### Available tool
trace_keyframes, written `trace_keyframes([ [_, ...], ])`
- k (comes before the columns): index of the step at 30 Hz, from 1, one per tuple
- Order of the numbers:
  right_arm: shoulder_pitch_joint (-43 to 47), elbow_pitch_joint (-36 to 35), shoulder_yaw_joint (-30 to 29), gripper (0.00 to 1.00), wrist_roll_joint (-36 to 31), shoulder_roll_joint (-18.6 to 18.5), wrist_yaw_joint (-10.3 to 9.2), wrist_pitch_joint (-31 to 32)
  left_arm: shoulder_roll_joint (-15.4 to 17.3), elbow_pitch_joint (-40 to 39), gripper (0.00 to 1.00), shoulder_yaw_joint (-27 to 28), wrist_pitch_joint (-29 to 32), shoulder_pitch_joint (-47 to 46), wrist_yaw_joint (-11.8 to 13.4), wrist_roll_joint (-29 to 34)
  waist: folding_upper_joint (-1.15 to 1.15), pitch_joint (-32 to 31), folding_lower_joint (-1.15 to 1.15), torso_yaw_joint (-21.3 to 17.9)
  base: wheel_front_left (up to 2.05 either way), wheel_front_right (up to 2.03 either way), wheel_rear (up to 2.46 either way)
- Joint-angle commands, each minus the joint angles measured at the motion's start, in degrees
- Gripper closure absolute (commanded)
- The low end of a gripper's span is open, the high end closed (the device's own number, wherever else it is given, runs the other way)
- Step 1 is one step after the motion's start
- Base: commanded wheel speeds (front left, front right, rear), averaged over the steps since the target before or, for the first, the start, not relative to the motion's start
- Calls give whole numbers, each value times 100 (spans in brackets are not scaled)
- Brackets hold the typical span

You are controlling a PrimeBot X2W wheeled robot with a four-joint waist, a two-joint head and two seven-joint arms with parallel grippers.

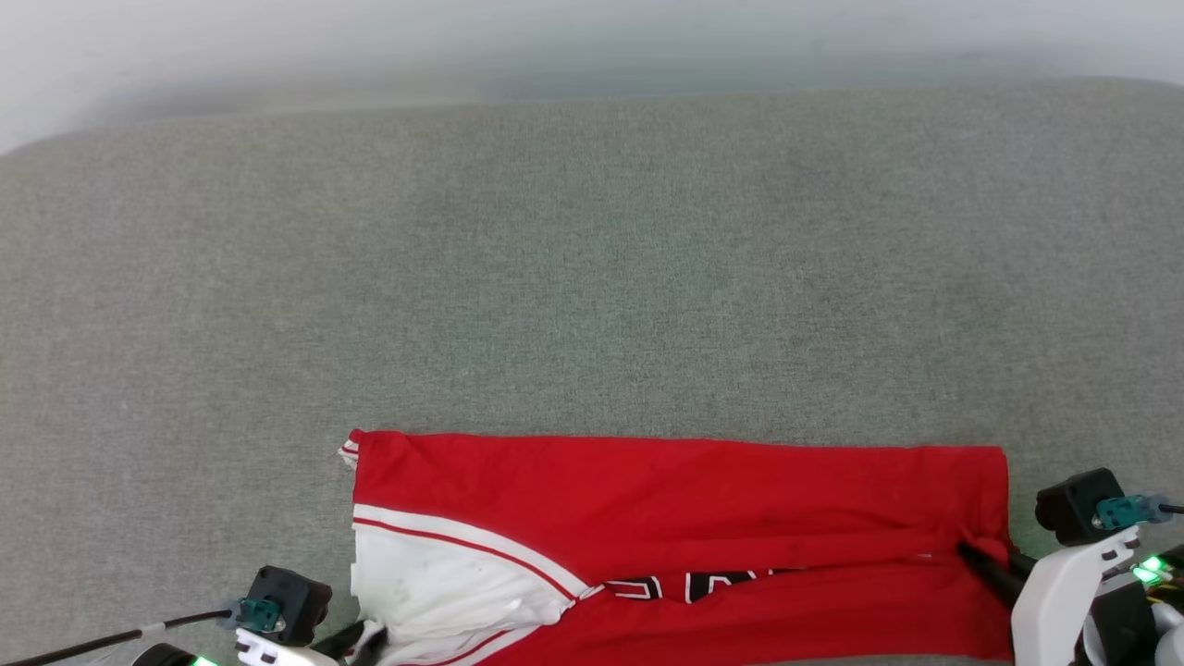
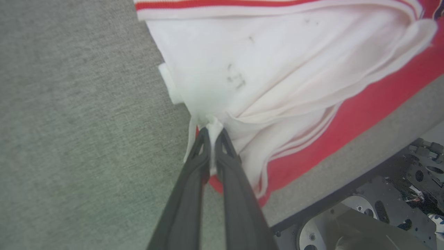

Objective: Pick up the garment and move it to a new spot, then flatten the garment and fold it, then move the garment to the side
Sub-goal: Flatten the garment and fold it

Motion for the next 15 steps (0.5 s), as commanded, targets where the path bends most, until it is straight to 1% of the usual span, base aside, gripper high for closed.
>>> trace_keyframes([
  [1,62,160,-8,0,66,153,-6,65,-80,106,0,-45,-71,-55,-17,48,0,-69,0,3,0,0,0],
  [4,191,131,-42,0,233,247,-6,69,-147,203,0,-17,-267,-94,-45,74,0,-202,0,23,0,0,0],
  [8,249,-92,-257,0,330,154,-5,64,-304,180,0,141,-694,-208,-35,72,0,-396,0,63,0,0,0],
  [11,324,-357,-516,0,404,182,-4,152,-436,162,0,369,-1162,-251,168,140,0,-524,0,74,0,0,0],
  [15,482,-716,-1017,0,440,366,-4,332,-684,139,0,735,-2073,-253,447,253,0,-631,0,85,0,0,0],
])
